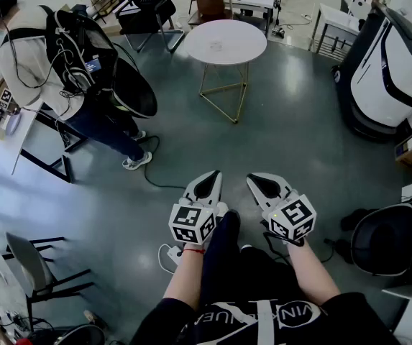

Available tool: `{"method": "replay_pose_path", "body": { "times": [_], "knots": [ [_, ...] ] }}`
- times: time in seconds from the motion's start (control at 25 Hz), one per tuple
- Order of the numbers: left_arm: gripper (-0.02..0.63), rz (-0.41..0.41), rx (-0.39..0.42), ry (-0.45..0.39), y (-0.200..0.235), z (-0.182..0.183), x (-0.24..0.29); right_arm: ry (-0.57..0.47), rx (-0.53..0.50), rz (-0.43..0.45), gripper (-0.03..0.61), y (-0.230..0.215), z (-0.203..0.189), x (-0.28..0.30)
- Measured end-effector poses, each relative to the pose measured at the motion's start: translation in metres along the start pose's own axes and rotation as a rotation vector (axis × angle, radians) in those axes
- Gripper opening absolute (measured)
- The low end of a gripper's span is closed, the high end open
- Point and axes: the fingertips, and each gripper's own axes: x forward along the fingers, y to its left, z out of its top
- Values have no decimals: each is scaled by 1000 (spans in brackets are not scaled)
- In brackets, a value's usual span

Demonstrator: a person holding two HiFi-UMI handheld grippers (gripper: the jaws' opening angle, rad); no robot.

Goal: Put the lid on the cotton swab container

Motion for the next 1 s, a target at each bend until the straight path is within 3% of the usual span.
{"method": "replay_pose_path", "body": {
  "times": [0.56, 1.0],
  "knots": [
    [5, -43, 2, -1, 138, 37, 110, 11, -16, -65, 3, -89, 27, 153],
    [5, -71, -1, 12, 224, 89, 195, -18, -3, -110, 3, -164, 80, 251]
  ]
}}
